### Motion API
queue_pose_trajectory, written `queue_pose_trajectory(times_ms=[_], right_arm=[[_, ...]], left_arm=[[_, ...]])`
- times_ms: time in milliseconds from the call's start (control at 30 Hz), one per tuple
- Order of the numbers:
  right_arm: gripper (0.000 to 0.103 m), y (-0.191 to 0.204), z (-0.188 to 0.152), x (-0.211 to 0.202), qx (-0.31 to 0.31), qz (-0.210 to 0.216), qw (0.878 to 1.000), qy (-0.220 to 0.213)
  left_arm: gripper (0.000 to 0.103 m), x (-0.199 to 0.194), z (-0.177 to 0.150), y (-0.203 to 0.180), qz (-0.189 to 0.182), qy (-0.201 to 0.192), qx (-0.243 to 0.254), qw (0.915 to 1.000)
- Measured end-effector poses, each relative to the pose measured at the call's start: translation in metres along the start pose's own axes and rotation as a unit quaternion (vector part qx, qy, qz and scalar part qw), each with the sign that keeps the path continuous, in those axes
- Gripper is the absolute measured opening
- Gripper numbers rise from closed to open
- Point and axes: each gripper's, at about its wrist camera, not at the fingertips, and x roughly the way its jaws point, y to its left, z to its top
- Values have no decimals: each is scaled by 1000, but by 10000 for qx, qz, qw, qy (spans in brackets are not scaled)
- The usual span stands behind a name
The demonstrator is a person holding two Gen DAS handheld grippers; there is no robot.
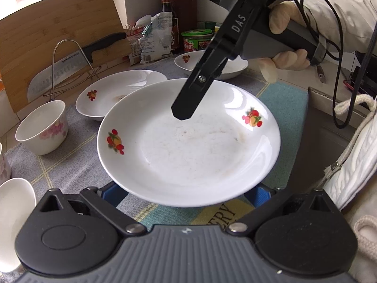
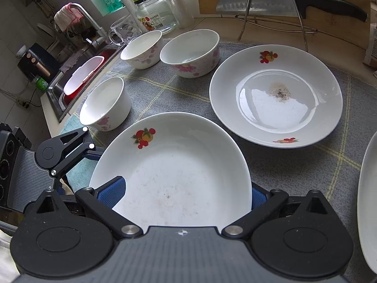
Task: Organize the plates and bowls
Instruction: 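Carry the held plate with the right tool toward the placed plate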
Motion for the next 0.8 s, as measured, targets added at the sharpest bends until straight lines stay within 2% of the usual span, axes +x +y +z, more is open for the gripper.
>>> queue_pose_trajectory(times_ms=[800], right_arm=[[103, -80, -31, -81, 391, -447, 9968, -528]], left_arm=[[102, 65, 84, -25, -505, -113, 392, 9979]])
